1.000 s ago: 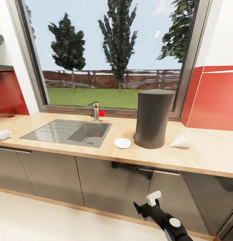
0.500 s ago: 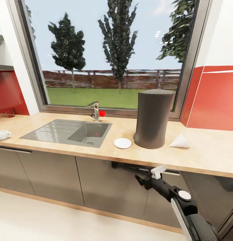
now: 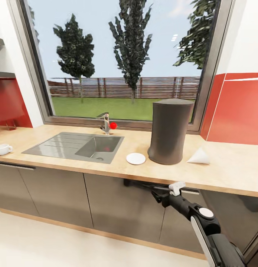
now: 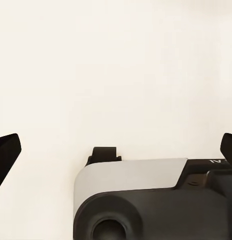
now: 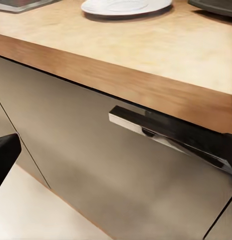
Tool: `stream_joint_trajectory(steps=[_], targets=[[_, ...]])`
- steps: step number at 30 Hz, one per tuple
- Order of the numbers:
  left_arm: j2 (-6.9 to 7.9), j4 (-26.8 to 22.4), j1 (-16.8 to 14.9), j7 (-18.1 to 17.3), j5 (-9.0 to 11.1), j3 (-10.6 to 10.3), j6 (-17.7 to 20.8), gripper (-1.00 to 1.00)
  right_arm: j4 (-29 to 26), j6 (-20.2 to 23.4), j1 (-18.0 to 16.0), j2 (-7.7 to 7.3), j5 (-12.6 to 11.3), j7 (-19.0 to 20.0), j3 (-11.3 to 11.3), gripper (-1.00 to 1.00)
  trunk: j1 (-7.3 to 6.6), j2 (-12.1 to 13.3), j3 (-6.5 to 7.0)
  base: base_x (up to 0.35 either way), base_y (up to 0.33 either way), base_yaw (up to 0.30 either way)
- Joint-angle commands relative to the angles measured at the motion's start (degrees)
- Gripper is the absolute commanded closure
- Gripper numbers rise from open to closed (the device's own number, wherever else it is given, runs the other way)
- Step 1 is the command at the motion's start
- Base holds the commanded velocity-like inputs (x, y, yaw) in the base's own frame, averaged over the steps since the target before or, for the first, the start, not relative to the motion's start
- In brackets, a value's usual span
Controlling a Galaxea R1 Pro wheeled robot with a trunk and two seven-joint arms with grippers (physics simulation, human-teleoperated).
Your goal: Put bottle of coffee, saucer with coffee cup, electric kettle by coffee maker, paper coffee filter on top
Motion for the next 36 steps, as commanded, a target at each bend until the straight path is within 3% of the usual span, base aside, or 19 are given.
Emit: stream_joint_trajectory(steps=[1,5,9,11,13,14,15,20,23,36], targets=[[-0.01,-0.05,0.01,0.01,-0.02,0.05,-0.1,-1.0,-0.07,0.28,-0.04,-0.06,-0.04,0.08,0.0,-1.0,0.0,-0.03,-0.05,0.0,0.0,0.0],[-0.01,-0.05,0.01,0.03,-0.02,0.05,-0.1,-1.0,-0.65,0.19,-0.11,-0.09,-0.01,0.07,-0.03,-1.0,0.0,-0.03,-0.05,0.0,0.0,0.0],[-0.01,-0.11,0.01,0.04,-0.02,0.05,-0.1,-1.0,-2.26,0.43,-2.26,-0.22,0.02,0.06,-0.47,-1.0,0.0,-0.03,-0.05,0.0,0.0,0.0],[-0.01,-0.12,0.01,0.04,-0.02,0.05,-0.1,-1.0,-2.48,1.32,-3.86,-0.25,0.0,0.12,-2.84,-1.0,0.0,-0.03,-0.05,0.0,0.0,0.0],[-0.01,-0.13,0.01,0.04,-0.02,0.05,-0.1,-1.0,-2.62,5.27,-6.96,-0.29,-0.05,0.71,-6.16,-1.0,0.0,-0.03,-0.05,0.0,0.0,0.0],[-0.01,-0.13,0.01,0.04,-0.02,0.05,-0.1,-1.0,-2.64,6.51,-7.86,-0.31,-0.04,1.23,-6.66,-1.0,0.0,-0.03,-0.05,0.0,0.0,0.0],[-0.01,-0.13,0.01,0.03,-0.02,0.05,-0.1,-1.0,-2.68,11.41,-11.96,-0.87,0.19,4.07,-8.1,-1.0,0.0,-0.03,-0.05,0.0,0.0,0.0],[-0.01,-0.14,0.01,0.04,-0.02,0.05,-0.1,-1.0,-2.59,13.44,-14.13,-3.55,0.31,5.2,-11.2,-1.0,0.0,-0.03,-0.05,0.02,-0.017,0.0],[-0.01,-0.14,0.01,0.04,-0.02,0.05,-0.1,-1.0,-2.25,13.93,-14.72,-4.99,0.6,5.39,-15.19,-1.0,0.0,-0.03,-0.05,0.133,-0.112,0.0],[-0.01,-0.07,0.01,0.04,-0.02,0.05,-0.1,-1.0,0.24,13.9,-14.55,-5.98,0.95,5.21,-16.03,-1.0,0.0,-0.03,-0.05,0.049,-0.128,0.0]])
